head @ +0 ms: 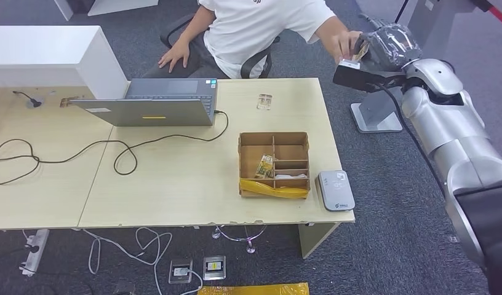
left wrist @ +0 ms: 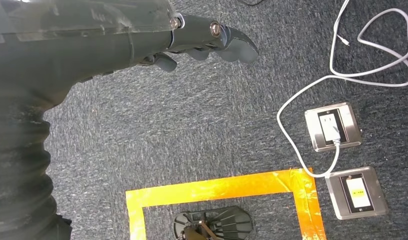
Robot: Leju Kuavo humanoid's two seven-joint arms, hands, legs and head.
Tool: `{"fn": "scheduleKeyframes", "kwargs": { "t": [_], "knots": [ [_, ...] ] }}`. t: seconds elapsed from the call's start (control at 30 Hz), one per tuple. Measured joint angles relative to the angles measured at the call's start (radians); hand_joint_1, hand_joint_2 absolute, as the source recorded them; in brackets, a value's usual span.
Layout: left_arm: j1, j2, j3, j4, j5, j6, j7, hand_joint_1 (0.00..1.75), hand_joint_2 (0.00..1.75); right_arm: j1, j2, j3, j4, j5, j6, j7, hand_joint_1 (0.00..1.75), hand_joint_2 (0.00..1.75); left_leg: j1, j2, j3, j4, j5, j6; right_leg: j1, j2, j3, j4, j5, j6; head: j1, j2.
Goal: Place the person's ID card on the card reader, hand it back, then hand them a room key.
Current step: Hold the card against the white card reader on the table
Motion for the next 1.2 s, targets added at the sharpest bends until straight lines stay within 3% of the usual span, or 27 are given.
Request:
{"fn": "scheduleKeyframes", "kwargs": {
  "t": [0.43, 0.8, 1.2],
  "knots": [
    [-0.001, 0.0, 0.0, 0.0, 0.007, 0.0, 0.0, 0.0, 1.75, 0.041, -0.018, -0.002, -0.03, -0.021, 0.046, 0.009, 1.75, 1.75, 0.0, 0.0, 0.001, 0.0, 0.0, 0.0, 0.0, 0.001, 0.0, 0.0, 0.0, 0.0, 0.0, 0.0],
    [0.009, -0.001, 0.001, 0.0, 0.045, 0.02, 0.0, 0.0, 1.75, 0.236, -0.093, -0.018, -0.184, -0.108, 0.137, 0.062, 1.75, 1.75, 0.0, 0.0, 0.0, 0.0, 0.0, 0.0, 0.0, 0.0, 0.0, -0.001, 0.0, 0.0, 0.0, 0.0],
    [0.013, -0.001, 0.002, 0.001, 0.053, 0.035, 0.001, 0.0, 1.75, 0.543, -0.215, -0.133, -0.446, -0.176, 0.193, 0.176, 1.75, 1.75, 0.0, 0.0, 0.0, 0.0, -0.001, 0.0, 0.0, 0.0, 0.0, -0.001, 0.0, 0.0, 0.0, 0.0]
  ]
}}
